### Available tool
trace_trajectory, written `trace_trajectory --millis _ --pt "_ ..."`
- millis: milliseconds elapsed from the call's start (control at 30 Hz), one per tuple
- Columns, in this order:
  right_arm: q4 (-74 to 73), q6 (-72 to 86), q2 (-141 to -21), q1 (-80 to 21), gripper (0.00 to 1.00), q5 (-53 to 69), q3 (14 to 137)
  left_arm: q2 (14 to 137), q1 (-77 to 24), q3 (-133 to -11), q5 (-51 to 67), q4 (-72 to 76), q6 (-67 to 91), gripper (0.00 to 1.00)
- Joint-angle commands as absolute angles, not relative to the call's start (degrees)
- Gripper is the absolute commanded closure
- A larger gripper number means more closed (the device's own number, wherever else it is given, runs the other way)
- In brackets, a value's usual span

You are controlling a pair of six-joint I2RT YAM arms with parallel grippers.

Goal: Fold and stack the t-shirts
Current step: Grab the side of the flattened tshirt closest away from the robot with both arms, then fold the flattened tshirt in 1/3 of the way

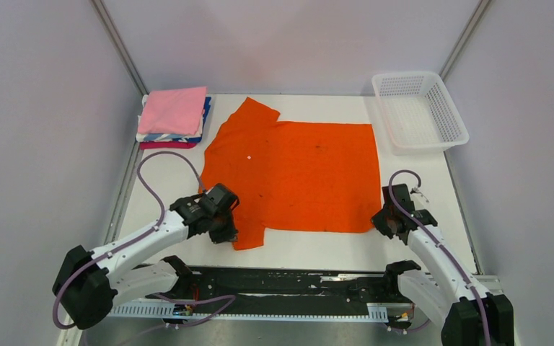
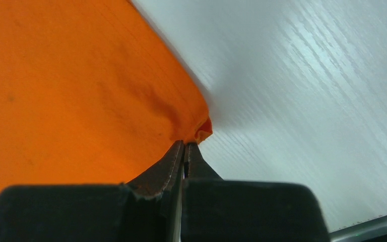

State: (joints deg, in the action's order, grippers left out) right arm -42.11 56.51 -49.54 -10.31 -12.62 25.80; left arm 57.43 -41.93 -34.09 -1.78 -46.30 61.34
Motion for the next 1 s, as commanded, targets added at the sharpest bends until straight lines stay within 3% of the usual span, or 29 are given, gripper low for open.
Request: trace_trajectory --millis 0,267,667,967 --pt "-35.44 53.15 -51.24 -10.16 1.00 -10.81 29.29 62.24 -41.21 -41.26 -4.78 -39.16 56.09 1.00" --pt "-32.51 50.44 -57.08 -10.17 1.00 -12.00 34.84 71.92 -32.15 -50.60 0.89 -30.54 49.68 1.00" --pt "-32.53 46.03 -65.32 -8.78 1.00 -16.19 44.10 88.06 -21.94 -66.62 6.03 -29.69 45.78 1.00" --pt "-32.48 43.40 -71.57 -6.66 1.00 -16.27 49.81 91.29 -16.81 -72.08 5.97 -30.28 43.85 1.00"
